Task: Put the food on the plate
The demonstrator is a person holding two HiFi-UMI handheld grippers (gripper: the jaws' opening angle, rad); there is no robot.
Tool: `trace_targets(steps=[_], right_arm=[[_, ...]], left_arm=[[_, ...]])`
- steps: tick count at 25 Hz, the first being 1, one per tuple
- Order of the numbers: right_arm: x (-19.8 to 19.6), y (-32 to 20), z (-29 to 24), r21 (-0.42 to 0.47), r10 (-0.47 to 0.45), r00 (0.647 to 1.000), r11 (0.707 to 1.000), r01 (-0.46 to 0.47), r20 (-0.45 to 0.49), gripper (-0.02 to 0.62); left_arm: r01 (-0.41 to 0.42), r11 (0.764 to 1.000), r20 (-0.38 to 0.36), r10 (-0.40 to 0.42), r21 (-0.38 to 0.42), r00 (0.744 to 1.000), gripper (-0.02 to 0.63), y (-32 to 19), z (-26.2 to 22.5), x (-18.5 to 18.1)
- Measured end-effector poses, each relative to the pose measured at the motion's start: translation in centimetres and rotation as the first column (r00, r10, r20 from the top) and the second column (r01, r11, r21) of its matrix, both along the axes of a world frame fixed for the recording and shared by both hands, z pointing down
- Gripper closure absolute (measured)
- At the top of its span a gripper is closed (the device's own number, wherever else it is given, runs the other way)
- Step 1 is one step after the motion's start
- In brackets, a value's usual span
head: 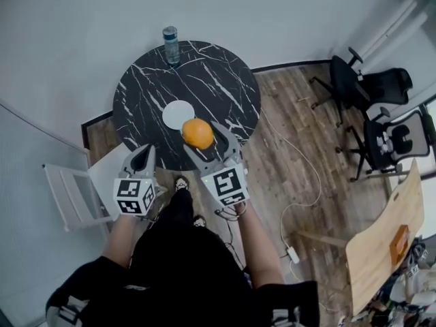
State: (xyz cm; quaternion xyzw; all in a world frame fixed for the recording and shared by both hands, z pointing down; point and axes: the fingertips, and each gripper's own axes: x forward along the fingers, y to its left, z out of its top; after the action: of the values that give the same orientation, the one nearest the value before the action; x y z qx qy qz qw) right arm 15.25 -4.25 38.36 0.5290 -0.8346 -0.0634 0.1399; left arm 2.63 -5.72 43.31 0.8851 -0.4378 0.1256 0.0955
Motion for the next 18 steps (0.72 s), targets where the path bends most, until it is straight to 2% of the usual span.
trace_targets(steps=[5,12,18], right_arm=[[-1.0,-4.5,1.3,-0.040,-0.037,0.999,0.999,0.036,-0.029,0.270],[-2.7,-11.1,5.0,-0.138,-0.121,0.985,0.985,0.103,-0.126,0.270],[-3.6,-15.9,7.1,-0.205,-0.150,0.980,0.971,0.122,-0.128,0.270]], left_arm=[[0.014,0.999,-0.002,-0.014,-0.034,1.000,0.606,-3.9,1.4,-0.6],[0.035,0.994,-0.004,-0.036,-0.099,0.999,0.606,-9.5,4.5,-1.8],[0.024,0.989,0.001,-0.024,-0.146,1.000,0.606,-14.0,6.8,-2.3]])
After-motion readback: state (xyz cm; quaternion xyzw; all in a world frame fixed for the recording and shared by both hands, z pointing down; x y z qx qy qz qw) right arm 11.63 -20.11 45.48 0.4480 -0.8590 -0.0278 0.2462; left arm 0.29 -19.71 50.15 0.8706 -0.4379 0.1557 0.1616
